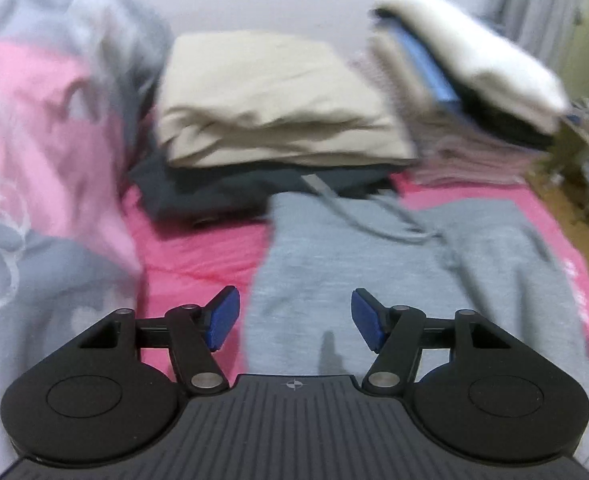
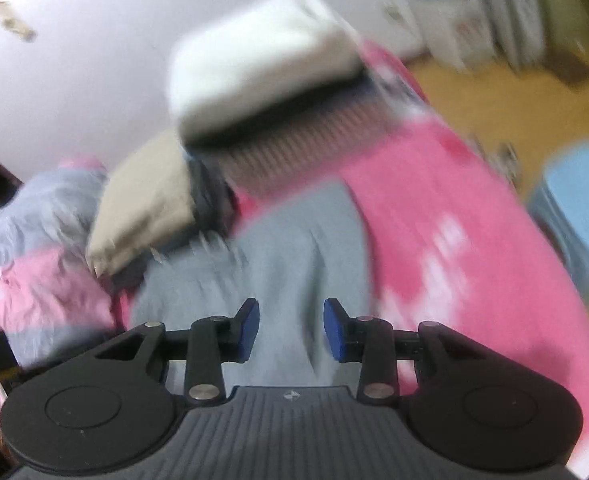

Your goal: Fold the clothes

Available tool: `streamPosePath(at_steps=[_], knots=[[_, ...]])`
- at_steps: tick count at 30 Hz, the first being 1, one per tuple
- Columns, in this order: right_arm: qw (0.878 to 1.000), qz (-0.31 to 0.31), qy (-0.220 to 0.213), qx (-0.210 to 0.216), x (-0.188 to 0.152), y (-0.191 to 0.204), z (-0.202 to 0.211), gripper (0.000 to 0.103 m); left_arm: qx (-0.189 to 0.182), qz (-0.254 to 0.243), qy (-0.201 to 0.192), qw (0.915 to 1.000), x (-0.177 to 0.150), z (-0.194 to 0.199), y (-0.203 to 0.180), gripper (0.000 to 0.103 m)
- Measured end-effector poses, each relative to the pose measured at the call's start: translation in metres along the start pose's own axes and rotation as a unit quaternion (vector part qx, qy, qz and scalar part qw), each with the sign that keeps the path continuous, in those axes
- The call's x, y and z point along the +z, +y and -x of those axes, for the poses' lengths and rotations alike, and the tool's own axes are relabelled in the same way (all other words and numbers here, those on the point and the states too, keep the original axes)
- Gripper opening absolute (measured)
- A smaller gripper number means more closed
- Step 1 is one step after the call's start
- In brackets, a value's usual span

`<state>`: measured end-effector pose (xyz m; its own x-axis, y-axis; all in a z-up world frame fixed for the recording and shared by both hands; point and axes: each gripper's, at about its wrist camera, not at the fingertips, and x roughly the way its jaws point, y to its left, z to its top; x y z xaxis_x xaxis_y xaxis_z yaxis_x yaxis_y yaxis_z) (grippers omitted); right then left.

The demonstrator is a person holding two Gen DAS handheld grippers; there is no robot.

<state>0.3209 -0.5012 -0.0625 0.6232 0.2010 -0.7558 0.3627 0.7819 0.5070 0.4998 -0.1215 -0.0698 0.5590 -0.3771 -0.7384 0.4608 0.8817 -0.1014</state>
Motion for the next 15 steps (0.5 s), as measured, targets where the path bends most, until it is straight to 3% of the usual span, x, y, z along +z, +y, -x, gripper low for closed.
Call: streamPosePath(at_steps=[3, 7, 11, 15], knots=[[0.998, -0.025, 0.054, -0.021, -0.040, -0.016, 0.000, 0.038, -0.046, -0.056, 0.014, 0.9973, -0.015, 0.006, -0.036, 0.062], [0.994, -0.042, 0.092, -0.033, -0.093, -0.018, 0.000, 0.038, -0.091, -0.130, 0.047, 0.9863, -0.049, 0.003, -0.076, 0.061], [0.992, -0.023, 0.106, -0.063, -0.135, 0.000, 0.004, 0.038, -0.094, -0.161, 0.076, 0.9795, -0.074, -0.009, -0.091, 0.059], [0.991, 0.006, 0.099, -0.087, -0.160, 0.023, 0.007, 0.025, -0.087, -0.162, 0.084, 0.9793, -0.083, -0.017, -0.090, 0.058]])
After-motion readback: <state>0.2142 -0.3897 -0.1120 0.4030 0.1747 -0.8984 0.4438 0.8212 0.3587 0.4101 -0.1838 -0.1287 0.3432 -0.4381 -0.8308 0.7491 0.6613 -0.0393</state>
